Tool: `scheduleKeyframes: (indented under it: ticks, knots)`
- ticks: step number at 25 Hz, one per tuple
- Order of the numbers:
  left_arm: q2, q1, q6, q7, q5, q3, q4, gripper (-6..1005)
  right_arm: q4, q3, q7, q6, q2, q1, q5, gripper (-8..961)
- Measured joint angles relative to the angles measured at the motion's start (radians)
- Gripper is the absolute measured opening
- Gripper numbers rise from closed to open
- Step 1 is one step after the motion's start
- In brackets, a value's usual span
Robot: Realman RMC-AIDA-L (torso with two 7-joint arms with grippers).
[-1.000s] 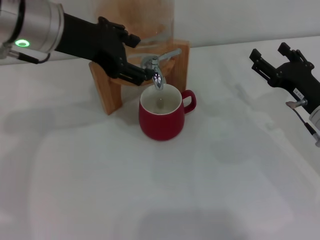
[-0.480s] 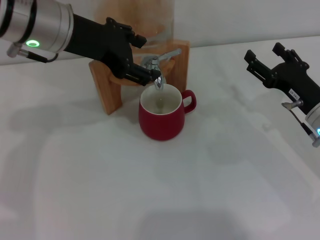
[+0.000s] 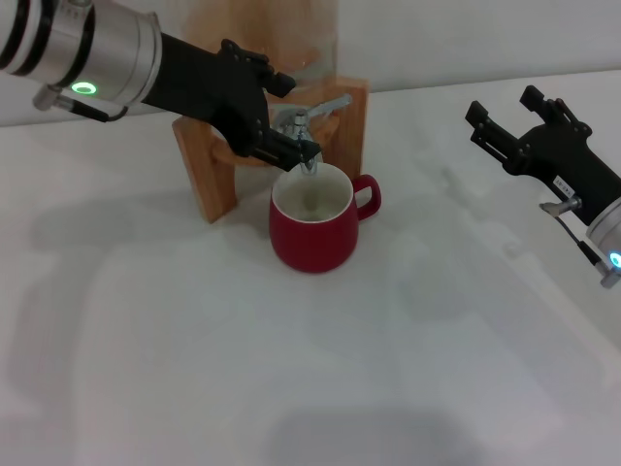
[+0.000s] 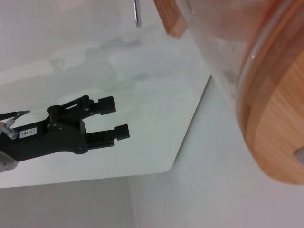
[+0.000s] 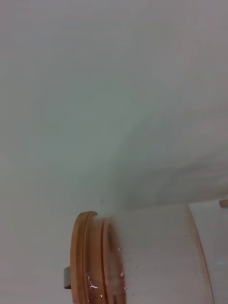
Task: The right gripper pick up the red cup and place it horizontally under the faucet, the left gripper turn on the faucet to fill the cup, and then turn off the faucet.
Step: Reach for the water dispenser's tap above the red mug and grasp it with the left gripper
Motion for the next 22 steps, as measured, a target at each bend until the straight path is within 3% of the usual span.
scheduleKeyframes:
  ticks: [22]
  knots:
    - [0.0, -0.027, -0.041, 0.024, 0.022, 0.063, -0.011, 858, -0.02, -0.028, 0.0, -0.002, 0.002, -0.008, 0.0, 873]
